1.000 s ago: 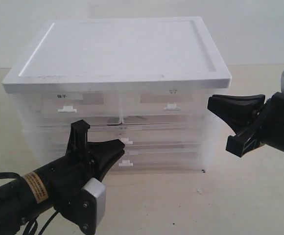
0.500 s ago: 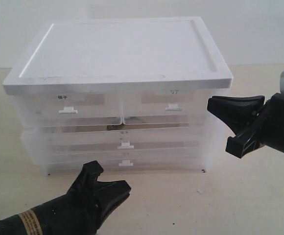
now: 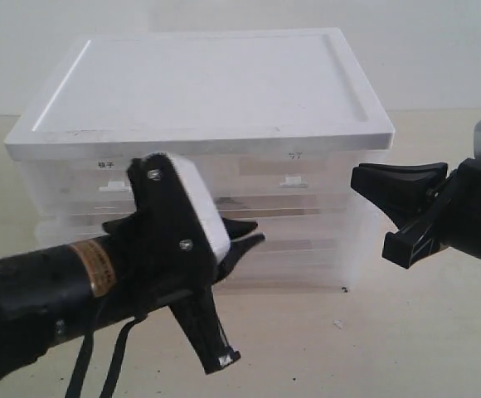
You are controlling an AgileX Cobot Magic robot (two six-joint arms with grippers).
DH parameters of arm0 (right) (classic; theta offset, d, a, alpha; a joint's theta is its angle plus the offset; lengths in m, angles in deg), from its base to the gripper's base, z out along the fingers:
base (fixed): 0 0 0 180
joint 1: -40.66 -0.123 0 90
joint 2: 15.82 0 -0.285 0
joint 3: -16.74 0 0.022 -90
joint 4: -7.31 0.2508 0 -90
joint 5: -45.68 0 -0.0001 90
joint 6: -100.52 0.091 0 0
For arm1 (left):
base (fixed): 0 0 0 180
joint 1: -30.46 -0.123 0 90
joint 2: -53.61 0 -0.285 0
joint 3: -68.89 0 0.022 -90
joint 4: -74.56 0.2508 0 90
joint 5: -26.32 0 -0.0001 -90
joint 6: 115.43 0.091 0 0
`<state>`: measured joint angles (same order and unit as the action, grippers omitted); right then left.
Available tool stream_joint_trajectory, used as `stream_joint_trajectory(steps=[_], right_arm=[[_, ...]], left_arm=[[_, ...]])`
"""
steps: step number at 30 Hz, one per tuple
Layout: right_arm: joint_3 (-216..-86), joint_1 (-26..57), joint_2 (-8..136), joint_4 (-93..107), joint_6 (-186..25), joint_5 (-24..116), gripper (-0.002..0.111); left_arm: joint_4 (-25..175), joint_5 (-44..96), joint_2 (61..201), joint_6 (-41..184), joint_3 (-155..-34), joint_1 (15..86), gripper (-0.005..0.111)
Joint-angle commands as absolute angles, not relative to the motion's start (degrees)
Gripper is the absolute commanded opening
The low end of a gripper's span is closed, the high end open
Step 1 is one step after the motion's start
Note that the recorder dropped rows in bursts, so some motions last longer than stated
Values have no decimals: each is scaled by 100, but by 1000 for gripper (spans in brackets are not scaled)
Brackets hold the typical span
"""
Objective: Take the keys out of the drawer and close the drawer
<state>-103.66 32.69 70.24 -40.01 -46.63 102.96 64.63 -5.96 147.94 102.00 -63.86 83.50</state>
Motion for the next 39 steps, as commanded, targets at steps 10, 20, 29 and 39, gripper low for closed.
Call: stream_joint_trajectory(steps=[10,20,29,39], right_arm=[[-10398,3263,7036,-4098,-4653,10187,0],[-10398,3263,7036,-4098,-4637,10188,0],[-10398,3263,7036,-4120,-4622,10188,0],[-10398,3263,7036,-4128,-4602,10159,0]], left_arm=[[7875,4199,14607,10927,-8076,8373,42],[8877,3960,14607,10640,-8076,8331,60],[9002,3949,14607,10196,-8076,7781,60],[9002,3938,15078,10139,-8076,7671,60]])
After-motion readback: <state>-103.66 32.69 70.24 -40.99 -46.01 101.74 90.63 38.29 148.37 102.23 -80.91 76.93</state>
